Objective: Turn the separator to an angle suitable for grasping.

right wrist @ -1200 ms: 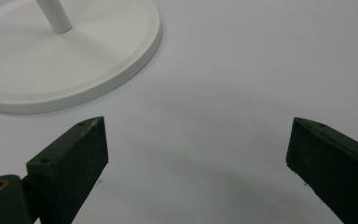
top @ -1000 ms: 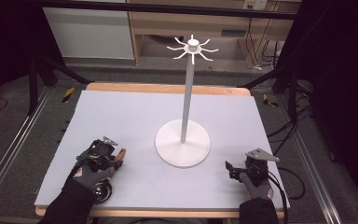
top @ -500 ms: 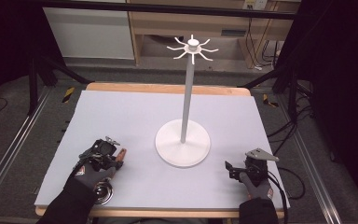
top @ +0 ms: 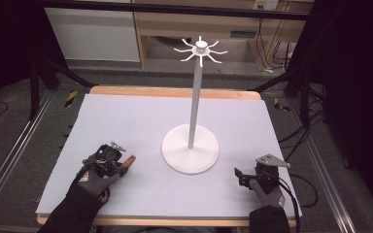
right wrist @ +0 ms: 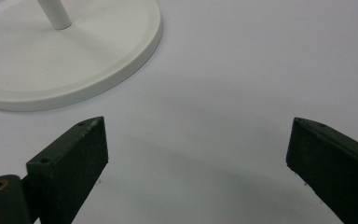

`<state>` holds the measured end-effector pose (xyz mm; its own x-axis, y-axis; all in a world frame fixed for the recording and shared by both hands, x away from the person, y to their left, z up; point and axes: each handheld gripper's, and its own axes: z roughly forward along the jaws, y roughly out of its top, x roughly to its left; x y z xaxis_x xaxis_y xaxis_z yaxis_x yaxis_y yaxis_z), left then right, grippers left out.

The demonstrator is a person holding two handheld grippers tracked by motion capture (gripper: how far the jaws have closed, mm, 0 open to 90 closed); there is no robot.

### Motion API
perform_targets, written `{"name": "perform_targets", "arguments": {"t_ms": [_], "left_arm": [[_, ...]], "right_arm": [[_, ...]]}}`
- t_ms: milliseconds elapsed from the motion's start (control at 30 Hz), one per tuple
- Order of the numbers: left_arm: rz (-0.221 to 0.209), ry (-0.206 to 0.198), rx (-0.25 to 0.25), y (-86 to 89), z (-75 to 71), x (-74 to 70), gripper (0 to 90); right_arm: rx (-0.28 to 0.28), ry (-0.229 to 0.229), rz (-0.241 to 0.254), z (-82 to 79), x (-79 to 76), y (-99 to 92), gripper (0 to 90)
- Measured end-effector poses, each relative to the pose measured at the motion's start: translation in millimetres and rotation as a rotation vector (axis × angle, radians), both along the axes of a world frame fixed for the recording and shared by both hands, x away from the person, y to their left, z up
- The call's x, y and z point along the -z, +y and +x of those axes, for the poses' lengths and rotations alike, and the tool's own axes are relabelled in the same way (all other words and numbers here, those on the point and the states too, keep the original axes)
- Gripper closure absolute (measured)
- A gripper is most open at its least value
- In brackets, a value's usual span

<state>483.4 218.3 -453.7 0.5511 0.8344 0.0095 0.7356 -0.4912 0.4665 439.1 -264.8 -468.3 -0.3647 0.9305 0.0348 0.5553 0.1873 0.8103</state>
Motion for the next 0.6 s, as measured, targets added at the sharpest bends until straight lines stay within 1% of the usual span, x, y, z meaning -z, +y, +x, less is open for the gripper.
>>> {"name": "perform_targets", "arguments": {"t_ms": [33, 100, 167, 200, 267, 367, 433, 500, 600], "left_arm": [[-0.001, -0.001, 0.001, 0.3, 0.3, -0.1, 67.0], [0.000, -0.007, 0.003, -0.2, 0.8, 0.4, 62.0], [-0.002, -0.001, 0.014, -0.4, 1.0, 0.8, 57.7], [-0.008, 0.002, 0.016, -1.1, 0.8, 1.3, 53.4], [0.000, 0.005, 0.020, -2.1, 0.9, 1.1, 53.1], [0.001, 0.007, 0.010, -2.0, 1.6, 0.9, 54.5], [0.010, 0.013, 0.000, -0.6, 3.2, 0.0, 60.1], [0.006, 0.016, -0.012, 0.6, 4.7, -0.2, 65.9], [0.013, 0.021, -0.009, -0.1, 4.9, -0.6, 67.1]], "right_arm": [[0.000, 0.000, -0.001, 0.0, 0.0, 0.0, 5.8], [0.000, 0.001, 0.000, 0.0, 0.1, -0.1, 5.8], [0.000, 0.001, 0.000, 0.0, 0.0, -0.2, 5.8], [0.000, 0.004, 0.004, -0.1, -0.2, -0.2, 5.8], [-0.001, 0.003, 0.001, 0.1, 0.1, 0.0, 5.8], [-0.002, 0.002, -0.002, 0.3, 0.3, -0.1, 5.8], [-0.001, 0.003, -0.001, 0.4, 0.2, -0.1, 5.8], [-0.001, 0.003, -0.002, 0.4, 0.3, 0.0, 5.8], [-0.002, 0.005, -0.002, 0.5, 0.5, 0.1, 5.8]]}}
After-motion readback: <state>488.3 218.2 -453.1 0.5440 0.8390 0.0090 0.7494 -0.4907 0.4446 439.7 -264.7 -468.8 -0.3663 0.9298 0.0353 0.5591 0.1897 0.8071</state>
